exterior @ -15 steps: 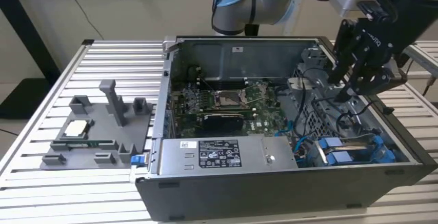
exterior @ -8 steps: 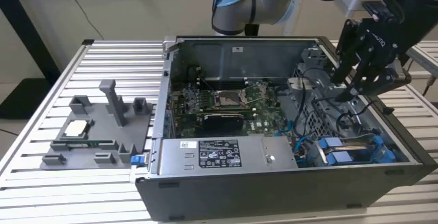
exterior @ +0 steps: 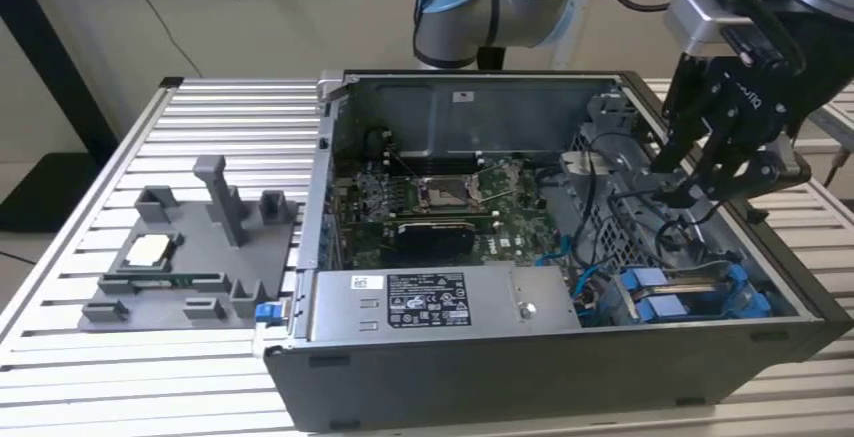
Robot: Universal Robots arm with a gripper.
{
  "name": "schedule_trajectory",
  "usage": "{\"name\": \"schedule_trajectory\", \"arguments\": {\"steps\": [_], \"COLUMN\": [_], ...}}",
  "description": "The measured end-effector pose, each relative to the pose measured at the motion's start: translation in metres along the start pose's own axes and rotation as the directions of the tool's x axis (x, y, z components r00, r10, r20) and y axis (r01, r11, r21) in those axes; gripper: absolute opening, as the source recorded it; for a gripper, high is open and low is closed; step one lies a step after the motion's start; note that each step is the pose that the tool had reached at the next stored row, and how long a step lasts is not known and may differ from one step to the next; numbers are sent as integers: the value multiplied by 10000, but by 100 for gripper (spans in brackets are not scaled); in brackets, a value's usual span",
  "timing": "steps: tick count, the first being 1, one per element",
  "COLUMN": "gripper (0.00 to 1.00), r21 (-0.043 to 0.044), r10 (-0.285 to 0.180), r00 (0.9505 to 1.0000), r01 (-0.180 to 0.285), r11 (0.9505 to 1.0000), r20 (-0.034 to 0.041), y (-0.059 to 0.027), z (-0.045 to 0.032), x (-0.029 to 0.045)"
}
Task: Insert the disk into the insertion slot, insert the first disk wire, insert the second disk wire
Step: 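Insert the first disk wire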
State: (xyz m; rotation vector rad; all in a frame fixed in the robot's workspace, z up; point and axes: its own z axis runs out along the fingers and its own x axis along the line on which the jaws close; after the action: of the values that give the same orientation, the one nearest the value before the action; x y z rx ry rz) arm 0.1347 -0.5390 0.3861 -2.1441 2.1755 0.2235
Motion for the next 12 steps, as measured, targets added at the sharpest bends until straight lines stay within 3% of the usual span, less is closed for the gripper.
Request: {"name": "schedule_trajectory", "arguments": {"steps": [8, 9, 10, 12], "gripper": [45, 32, 32, 20], "r21": [-1, -1, -1, -1], "r10": [1, 1, 1, 1], "r00": [10000, 10000, 10000, 10000], "r01": [-1, -1, -1, -1], "r11": [10000, 10000, 10000, 10000], "r20": [38, 41, 44, 49], "y": [2, 2, 2, 2], "z": [0, 0, 0, 0], "x": [0, 0, 0, 0]}}
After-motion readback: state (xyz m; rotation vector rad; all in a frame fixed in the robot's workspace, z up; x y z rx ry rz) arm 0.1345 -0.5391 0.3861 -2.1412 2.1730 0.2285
